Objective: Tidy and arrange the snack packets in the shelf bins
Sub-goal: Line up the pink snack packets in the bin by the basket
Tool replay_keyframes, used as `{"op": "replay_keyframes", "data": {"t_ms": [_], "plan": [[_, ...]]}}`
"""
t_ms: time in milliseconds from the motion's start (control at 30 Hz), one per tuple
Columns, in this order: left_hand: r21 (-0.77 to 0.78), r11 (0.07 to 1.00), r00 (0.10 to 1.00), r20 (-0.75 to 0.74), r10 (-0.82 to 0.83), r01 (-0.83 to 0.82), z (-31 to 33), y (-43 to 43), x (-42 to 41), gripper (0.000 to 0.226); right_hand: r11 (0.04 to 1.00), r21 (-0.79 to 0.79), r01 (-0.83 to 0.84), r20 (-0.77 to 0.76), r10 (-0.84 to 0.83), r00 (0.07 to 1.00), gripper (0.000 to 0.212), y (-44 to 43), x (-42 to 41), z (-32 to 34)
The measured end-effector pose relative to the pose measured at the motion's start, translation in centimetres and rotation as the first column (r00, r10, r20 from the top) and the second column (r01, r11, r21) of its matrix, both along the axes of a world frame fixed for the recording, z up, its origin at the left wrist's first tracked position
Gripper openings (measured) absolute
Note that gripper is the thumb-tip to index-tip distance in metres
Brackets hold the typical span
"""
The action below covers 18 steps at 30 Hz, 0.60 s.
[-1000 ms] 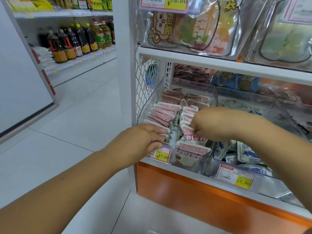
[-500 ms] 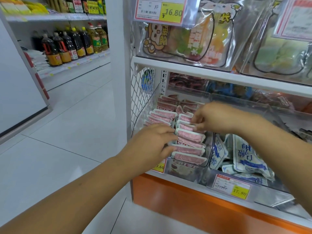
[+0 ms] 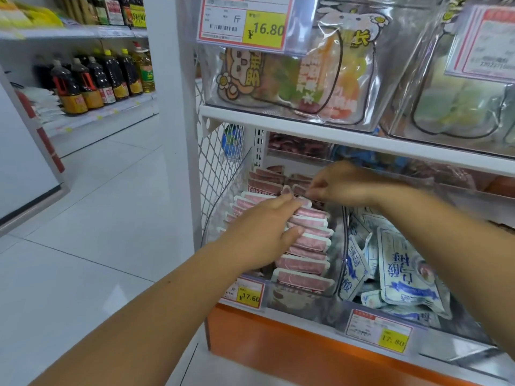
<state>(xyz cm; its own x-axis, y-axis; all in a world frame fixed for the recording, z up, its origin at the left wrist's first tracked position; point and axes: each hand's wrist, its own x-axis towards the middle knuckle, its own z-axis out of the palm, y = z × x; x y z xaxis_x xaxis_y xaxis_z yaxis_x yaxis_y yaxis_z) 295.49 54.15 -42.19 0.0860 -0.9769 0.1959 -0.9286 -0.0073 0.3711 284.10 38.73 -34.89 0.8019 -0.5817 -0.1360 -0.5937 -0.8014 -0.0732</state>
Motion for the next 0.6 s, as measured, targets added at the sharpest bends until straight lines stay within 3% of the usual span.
{"op": "replay_keyframes", "data": {"t_ms": [133,300,400,467,600], "plan": [[-0.01,1.0,0.999,0.049,-0.011,0.012,-0.2,-1.1,0.7,0.05,1.0,-0.028,0.014,-0.04,-0.015,0.999,0.031,-0.4,2.1,-1.3],[-0.068,0.998,1.0,-0.027,-0.013,0.011,-1.1,-0.6,2.1,0.041,0.999,0.046,-0.015,-0.191,0.024,0.981,0.041,-1.1,2.4,-0.4],[-0.071,0.997,0.999,-0.017,-0.027,0.026,-1.3,-0.4,2.4,0.039,0.995,0.043,-0.086,-0.227,0.093,0.969,0.03,-2.0,2.8,-0.1],[-0.076,0.997,0.999,-0.009,-0.031,0.031,-1.3,-0.4,2.6,0.038,0.996,0.024,-0.082,-0.254,0.085,0.963,0.039,-2.7,3.1,-0.9],[-0.082,0.996,0.999,0.002,-0.042,0.042,-1.5,-0.2,2.6,0.038,0.994,-0.083,-0.07,-0.104,0.061,0.993,0.026,-3.7,3.3,-2.3]]}}
